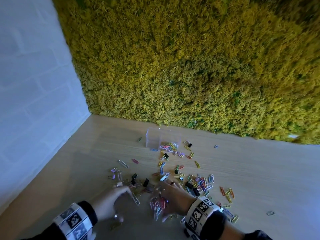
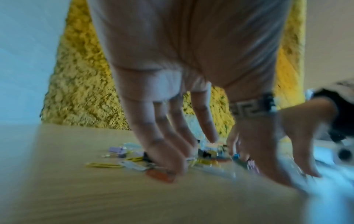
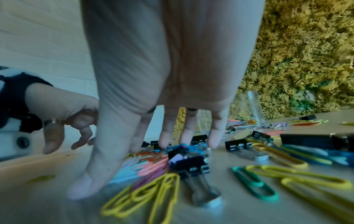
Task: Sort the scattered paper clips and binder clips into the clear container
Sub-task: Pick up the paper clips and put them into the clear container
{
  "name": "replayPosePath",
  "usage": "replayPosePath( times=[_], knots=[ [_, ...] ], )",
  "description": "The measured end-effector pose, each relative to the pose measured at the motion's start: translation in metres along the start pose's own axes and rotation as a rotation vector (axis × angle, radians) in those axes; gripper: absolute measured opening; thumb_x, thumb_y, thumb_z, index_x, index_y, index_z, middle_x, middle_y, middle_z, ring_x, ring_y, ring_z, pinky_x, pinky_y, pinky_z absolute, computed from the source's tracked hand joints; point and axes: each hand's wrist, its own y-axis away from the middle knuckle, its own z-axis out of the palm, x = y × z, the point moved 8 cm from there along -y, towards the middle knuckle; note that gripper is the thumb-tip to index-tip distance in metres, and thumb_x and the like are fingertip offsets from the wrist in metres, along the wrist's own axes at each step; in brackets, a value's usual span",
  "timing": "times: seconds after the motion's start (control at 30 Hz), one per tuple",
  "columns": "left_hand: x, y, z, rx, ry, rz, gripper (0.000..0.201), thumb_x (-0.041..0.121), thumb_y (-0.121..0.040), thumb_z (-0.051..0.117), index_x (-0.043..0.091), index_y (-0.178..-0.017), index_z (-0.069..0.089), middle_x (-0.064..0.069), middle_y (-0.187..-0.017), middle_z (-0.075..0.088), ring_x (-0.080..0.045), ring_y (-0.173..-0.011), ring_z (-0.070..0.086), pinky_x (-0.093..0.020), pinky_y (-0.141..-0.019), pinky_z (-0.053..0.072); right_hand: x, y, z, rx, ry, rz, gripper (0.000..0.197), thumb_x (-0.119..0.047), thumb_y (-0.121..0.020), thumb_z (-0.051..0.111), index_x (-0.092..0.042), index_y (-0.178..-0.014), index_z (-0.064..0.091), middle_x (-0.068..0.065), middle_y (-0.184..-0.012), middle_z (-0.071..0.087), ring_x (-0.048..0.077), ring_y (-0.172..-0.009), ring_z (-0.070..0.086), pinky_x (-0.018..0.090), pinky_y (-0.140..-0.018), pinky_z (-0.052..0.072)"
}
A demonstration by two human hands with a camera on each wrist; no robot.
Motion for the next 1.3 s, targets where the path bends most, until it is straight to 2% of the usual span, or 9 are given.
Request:
replayPosePath(
  times=[0.2, 0.3, 0.4, 0.53, 0.8, 0.97, 1.1, 1.2, 1.3],
  knots=[
    [0.0, -0.014, 0.018, -0.057, 0.025, -0.07, 0.043, 0.003, -0.076, 0.066, 0.043, -0.079, 0.049, 0.013, -0.076, 0.049, 0.006, -0.052, 0.049, -0.009, -0.055, 0.041, 0.001, -0.014, 0.003, -0.005, 0.157, -0.002, 0.048, -0.047, -0.072, 0.066, -0.025, -0.114, 0.061, -0.006, -0.13, 0.048, 0.019, -0.127, 0.036, 0.046, -0.111, 0.021],
    [0.019, -0.029, 0.002, 0.058, -0.051, -0.052, 0.031, 0.005, -0.079, 0.064, 0.032, -0.093, 0.055, 0.007, -0.094, 0.053, -0.002, -0.074, 0.054, -0.008, -0.065, 0.043, 0.003, -0.018, -0.002, 0.062, 0.196, -0.012, 0.05, -0.047, -0.075, 0.064, -0.018, -0.116, 0.06, -0.002, -0.133, 0.046, 0.02, -0.125, 0.04, 0.045, -0.111, 0.022],
    [0.024, -0.041, -0.004, 0.158, -0.164, -0.062, 0.055, 0.017, -0.081, 0.065, 0.02, -0.132, 0.042, 0.003, -0.136, 0.039, -0.015, -0.122, 0.045, -0.024, -0.1, 0.038, -0.005, -0.021, -0.004, 0.074, 0.204, -0.028, 0.053, -0.042, -0.08, 0.061, -0.01, -0.122, 0.054, 0.003, -0.141, 0.037, 0.024, -0.129, 0.037, 0.042, -0.11, 0.025],
    [0.025, -0.049, -0.012, 0.179, -0.294, -0.102, 0.05, 0.022, -0.089, 0.055, 0.018, -0.136, 0.04, -0.001, -0.144, 0.033, -0.02, -0.132, 0.036, -0.032, -0.106, 0.033, -0.007, -0.03, -0.009, 0.086, 0.159, 0.019, 0.051, -0.037, -0.082, 0.061, 0.002, -0.115, 0.057, 0.013, -0.134, 0.041, 0.027, -0.127, 0.037, 0.041, -0.107, 0.032],
    [0.032, -0.055, -0.013, 0.171, -0.327, -0.119, 0.038, -0.002, -0.091, 0.04, 0.013, -0.121, 0.056, -0.01, -0.12, 0.06, -0.019, -0.106, 0.058, -0.024, -0.086, 0.042, 0.001, -0.047, -0.008, 0.067, 0.094, 0.135, 0.031, -0.029, -0.088, 0.054, -0.008, -0.11, 0.058, 0.011, -0.122, 0.054, 0.029, -0.113, 0.054, 0.045, -0.088, 0.051],
    [0.019, -0.053, -0.03, 0.273, 0.046, -0.128, 0.016, 0.01, -0.085, 0.06, 0.025, -0.089, 0.061, 0.001, -0.091, 0.061, -0.014, -0.092, 0.061, -0.02, -0.076, 0.041, 0.017, -0.049, -0.01, 0.126, -0.069, 0.161, 0.037, -0.031, -0.085, 0.054, -0.005, -0.11, 0.059, 0.014, -0.117, 0.059, 0.027, -0.106, 0.058, 0.036, -0.089, 0.051],
    [0.011, -0.053, -0.06, 0.372, 0.388, -0.139, 0.034, 0.002, -0.077, 0.068, 0.035, -0.081, 0.058, 0.009, -0.084, 0.063, -0.014, -0.079, 0.059, -0.013, -0.068, 0.045, 0.037, -0.039, -0.033, 0.215, -0.347, 0.167, 0.023, -0.023, -0.082, 0.061, -0.011, -0.101, 0.067, -0.001, -0.097, 0.072, -0.007, -0.072, 0.057, -0.002, -0.061, 0.042],
    [0.015, -0.067, -0.09, 0.389, 0.551, -0.117, 0.021, 0.0, -0.073, 0.071, 0.018, -0.082, 0.07, 0.007, -0.073, 0.069, -0.018, -0.068, 0.068, -0.021, -0.064, 0.053, 0.067, -0.03, -0.08, 0.376, -0.484, 0.218, 0.013, -0.031, -0.078, 0.062, -0.027, -0.066, 0.063, -0.025, -0.049, 0.059, -0.018, -0.051, 0.052, -0.002, -0.05, 0.038],
    [0.036, -0.088, -0.128, 0.428, 0.668, -0.051, 0.02, -0.006, -0.075, 0.067, 0.01, -0.088, 0.069, 0.0, -0.078, 0.072, -0.006, -0.06, 0.068, -0.024, -0.061, 0.057, 0.105, -0.029, -0.133, 0.59, -0.568, 0.249, 0.007, -0.021, -0.081, 0.067, -0.015, -0.082, 0.07, -0.019, -0.065, 0.062, -0.02, -0.051, 0.053, 0.0, -0.053, 0.042]
  ],
)
